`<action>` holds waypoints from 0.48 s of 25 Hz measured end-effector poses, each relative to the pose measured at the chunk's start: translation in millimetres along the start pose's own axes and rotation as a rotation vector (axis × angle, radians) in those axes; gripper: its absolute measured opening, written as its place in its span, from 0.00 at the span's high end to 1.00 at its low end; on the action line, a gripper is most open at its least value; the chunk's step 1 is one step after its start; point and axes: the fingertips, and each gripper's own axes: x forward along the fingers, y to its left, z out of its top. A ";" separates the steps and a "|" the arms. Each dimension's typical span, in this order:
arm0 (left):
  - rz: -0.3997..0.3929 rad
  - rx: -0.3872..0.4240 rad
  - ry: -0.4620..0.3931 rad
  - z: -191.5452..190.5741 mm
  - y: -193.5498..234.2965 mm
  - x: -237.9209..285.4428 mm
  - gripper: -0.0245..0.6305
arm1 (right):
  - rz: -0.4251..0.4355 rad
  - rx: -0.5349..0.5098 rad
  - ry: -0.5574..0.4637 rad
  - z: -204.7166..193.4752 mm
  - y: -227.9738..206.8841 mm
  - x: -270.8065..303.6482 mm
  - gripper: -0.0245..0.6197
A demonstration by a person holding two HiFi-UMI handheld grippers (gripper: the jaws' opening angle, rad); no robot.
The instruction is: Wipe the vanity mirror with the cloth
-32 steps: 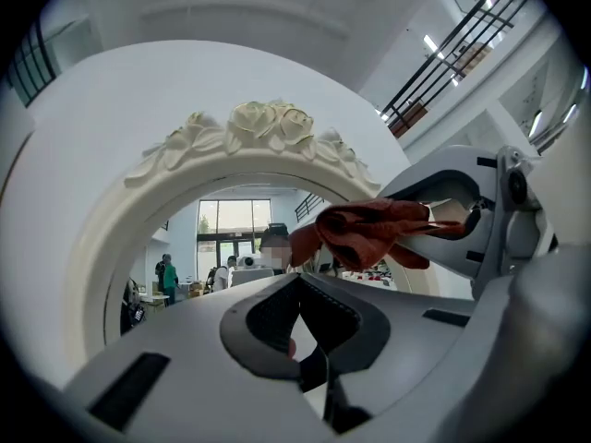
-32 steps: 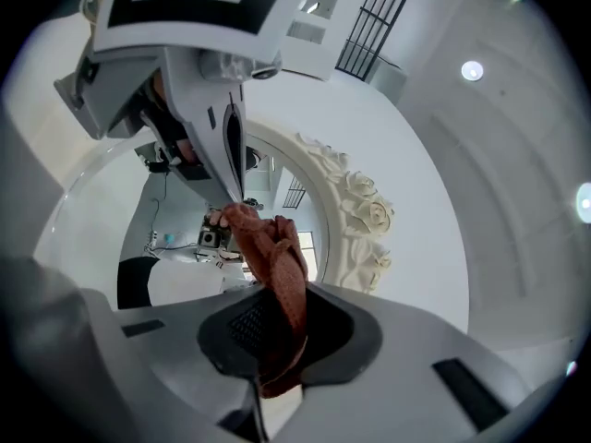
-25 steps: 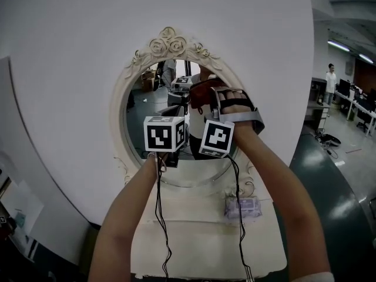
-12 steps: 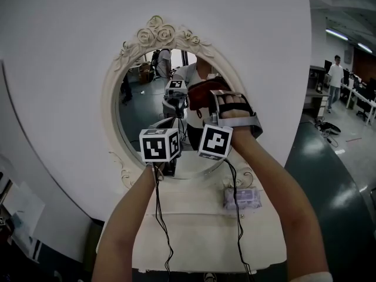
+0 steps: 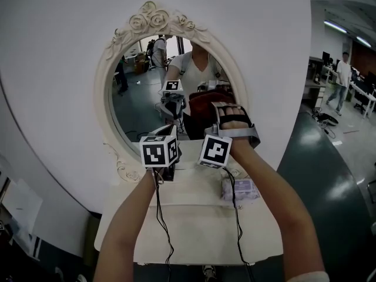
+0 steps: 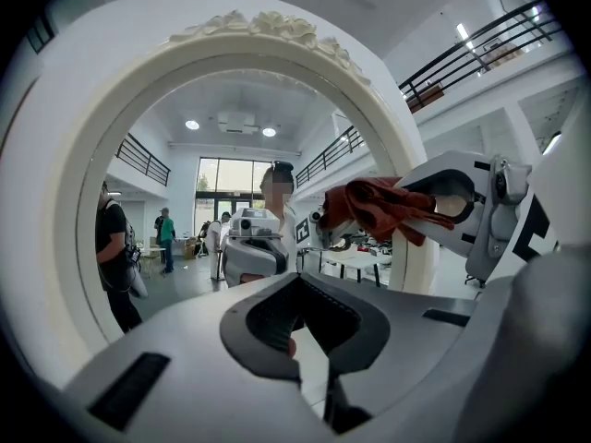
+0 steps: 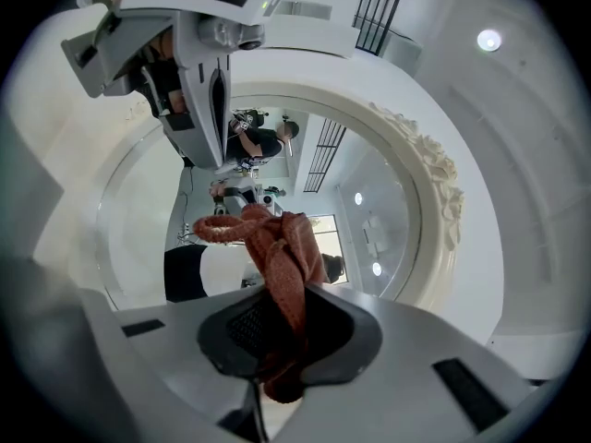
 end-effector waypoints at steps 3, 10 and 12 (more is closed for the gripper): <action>-0.006 -0.007 0.026 -18.9 -0.9 0.4 0.95 | 0.017 0.003 0.016 -5.2 19.6 -1.9 0.87; -0.012 -0.026 0.087 -62.8 2.6 -1.1 0.95 | 0.094 0.047 0.032 -7.2 73.4 -8.1 0.87; -0.012 -0.034 0.102 -73.9 6.0 -0.1 0.95 | 0.125 0.068 0.036 -7.7 91.5 -7.9 0.87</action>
